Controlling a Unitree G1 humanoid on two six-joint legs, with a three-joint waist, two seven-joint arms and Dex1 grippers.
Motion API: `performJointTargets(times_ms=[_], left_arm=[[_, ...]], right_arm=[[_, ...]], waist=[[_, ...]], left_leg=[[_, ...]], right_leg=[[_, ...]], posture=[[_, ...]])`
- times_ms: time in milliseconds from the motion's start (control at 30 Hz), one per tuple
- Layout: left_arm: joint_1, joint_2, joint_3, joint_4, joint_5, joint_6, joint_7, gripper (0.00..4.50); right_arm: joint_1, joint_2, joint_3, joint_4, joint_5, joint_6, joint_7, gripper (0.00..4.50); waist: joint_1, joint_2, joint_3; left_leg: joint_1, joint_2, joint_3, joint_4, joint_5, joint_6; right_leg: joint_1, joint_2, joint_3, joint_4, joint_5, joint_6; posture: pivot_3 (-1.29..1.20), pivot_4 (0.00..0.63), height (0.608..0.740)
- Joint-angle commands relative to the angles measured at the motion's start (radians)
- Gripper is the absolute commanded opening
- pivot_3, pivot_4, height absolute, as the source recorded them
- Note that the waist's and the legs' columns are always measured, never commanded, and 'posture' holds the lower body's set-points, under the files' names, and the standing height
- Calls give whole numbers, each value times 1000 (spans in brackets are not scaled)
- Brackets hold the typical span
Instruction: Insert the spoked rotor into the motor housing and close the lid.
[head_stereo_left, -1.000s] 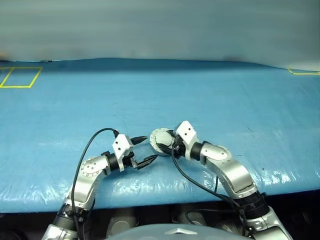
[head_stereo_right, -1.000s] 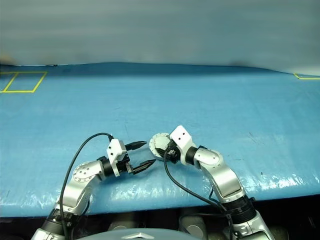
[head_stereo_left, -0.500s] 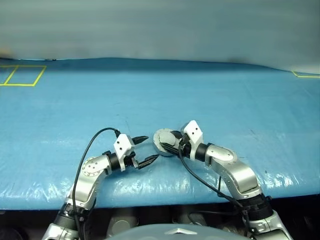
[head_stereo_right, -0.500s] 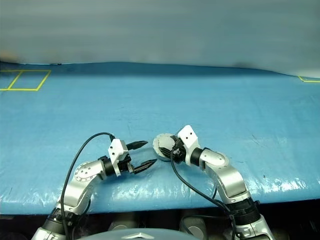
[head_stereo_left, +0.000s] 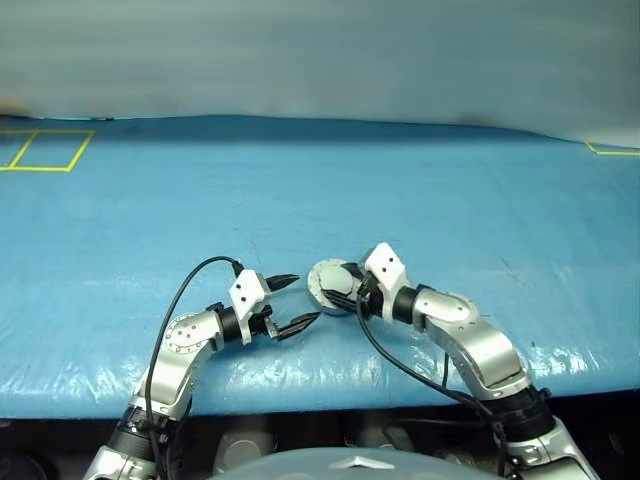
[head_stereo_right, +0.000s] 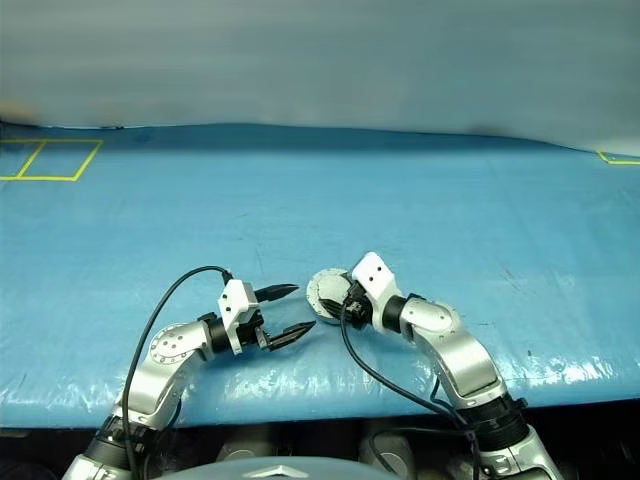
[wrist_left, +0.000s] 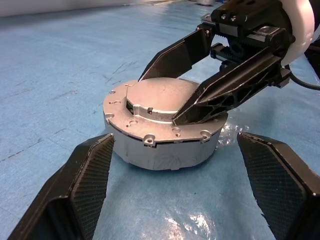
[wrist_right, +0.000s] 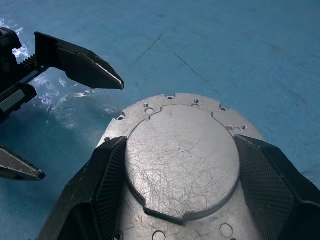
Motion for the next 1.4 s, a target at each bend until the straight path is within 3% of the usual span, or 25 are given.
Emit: performJointTargets(times_ms=[33, 400, 833, 967, 1133, 1233, 1400], left_arm=[[0, -2, -7, -50, -1, -11, -2, 4212], [1, -5, -18, -50, -2, -10, -7, 4212], [2, -5, -24, -61, -7, -3, -5, 4212], [8, -3, -25, -70, -7, 2, -3, 4212], [12, -3, -23, -78, -7, 8, 1, 4212], [11, -4, -25, -80, -6, 10, -1, 4212], [-2, -11, -31, -79, -6, 20, -2, 4212]], right_arm=[[-1, 12, -28, -51, 33, 7, -6, 3025], [-17, -56, -6, -37, -26, 36, -16, 3025], [9, -100, 35, 138, -73, -4, 20, 3025], [36, -70, -24, 195, 0, 6, 42, 3025], [88, -51, -91, 128, 83, -43, 82, 3025], [94, -49, -96, 140, 47, -89, 53, 3025], [57, -10, -87, -45, 77, -87, 9, 3025]], waist=[[0, 0, 0], [1, 4, 5], [3, 3, 5], [3, 0, 2], [11, 0, 1], [11, 0, 1], [9, 2, 3]], left_leg=[[-1, 0, 1, 0, 0, 0], [-3, 0, 1, 0, 0, 0], [1, 0, 0, 1, 0, 0], [2, 0, 0, 1, 0, 0], [2, -1, -1, 1, 0, 1], [0, -1, -1, 0, -1, 1], [-2, -1, 0, 0, -1, 2]], right_leg=[[1, 0, 0, 0, 1, -1], [0, 1, 1, 0, 1, -1], [0, 1, 0, 0, -1, 1], [2, 0, 0, 0, -1, 1], [2, -1, -1, 0, 0, 1], [1, -1, -1, -2, 2, -3], [1, -1, 0, -2, 2, -2]], posture=[[0, 150, 740], [0, 150, 740], [0, 150, 740], [0, 150, 740], [0, 150, 740], [0, 150, 740], [0, 150, 740]])
